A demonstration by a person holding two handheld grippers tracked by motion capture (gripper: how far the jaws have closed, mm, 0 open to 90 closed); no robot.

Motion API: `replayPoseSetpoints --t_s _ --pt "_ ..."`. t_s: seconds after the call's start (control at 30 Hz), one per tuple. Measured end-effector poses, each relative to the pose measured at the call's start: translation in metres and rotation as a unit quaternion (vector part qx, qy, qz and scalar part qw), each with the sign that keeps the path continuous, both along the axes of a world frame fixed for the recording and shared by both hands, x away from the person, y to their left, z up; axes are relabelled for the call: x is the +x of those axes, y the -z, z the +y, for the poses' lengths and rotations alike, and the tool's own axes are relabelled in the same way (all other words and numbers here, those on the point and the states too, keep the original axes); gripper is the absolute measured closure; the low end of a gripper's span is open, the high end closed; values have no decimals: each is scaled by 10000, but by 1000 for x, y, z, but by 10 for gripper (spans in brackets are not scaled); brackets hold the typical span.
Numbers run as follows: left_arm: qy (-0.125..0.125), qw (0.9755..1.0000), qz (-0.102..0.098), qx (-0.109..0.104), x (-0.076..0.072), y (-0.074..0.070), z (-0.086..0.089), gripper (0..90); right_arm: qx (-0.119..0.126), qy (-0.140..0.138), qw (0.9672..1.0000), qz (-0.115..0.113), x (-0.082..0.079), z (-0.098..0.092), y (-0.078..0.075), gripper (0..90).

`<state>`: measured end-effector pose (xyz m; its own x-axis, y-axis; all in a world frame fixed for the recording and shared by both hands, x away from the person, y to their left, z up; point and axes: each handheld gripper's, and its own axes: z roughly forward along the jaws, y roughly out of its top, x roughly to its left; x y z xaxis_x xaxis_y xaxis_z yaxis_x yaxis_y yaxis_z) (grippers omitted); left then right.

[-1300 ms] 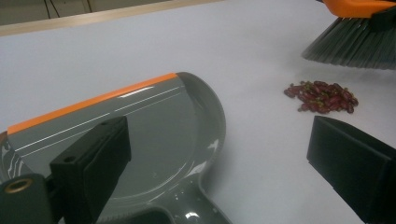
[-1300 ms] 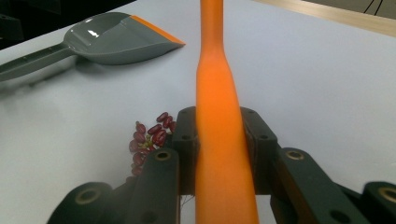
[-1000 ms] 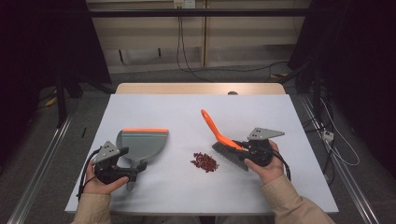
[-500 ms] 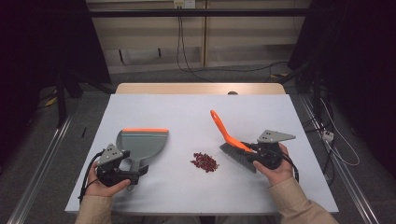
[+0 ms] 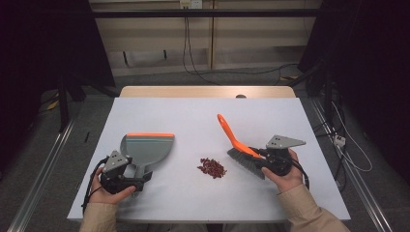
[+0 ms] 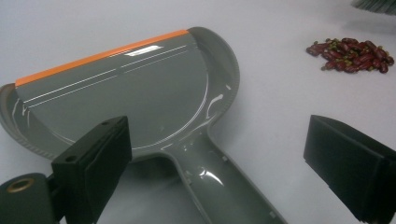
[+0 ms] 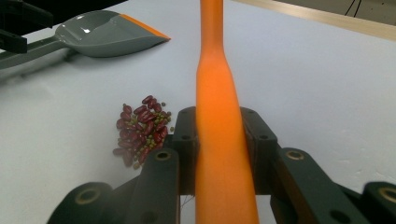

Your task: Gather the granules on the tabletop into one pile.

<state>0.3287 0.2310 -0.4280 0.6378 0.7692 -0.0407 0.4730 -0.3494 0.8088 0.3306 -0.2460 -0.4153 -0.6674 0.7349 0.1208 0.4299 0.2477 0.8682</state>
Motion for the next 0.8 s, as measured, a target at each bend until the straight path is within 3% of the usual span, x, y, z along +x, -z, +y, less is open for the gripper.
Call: replayPoseSetpoints --t_s 0.23,0.43,0.5,0.8 --pt "-185 9998 15 -45 -3 1 6 94 10 9 10000 -10 0 0 0 713" --pt "-263 9996 101 89 -6 3 9 115 17 0 10000 -38 1 0 -2 713" --pt "-284 9995 131 48 -7 4 9 125 26 5 10000 -45 1 1 -2 713" --pt "-410 9981 435 167 -7 11 5 171 53 2 10000 -75 2 1 -4 713"
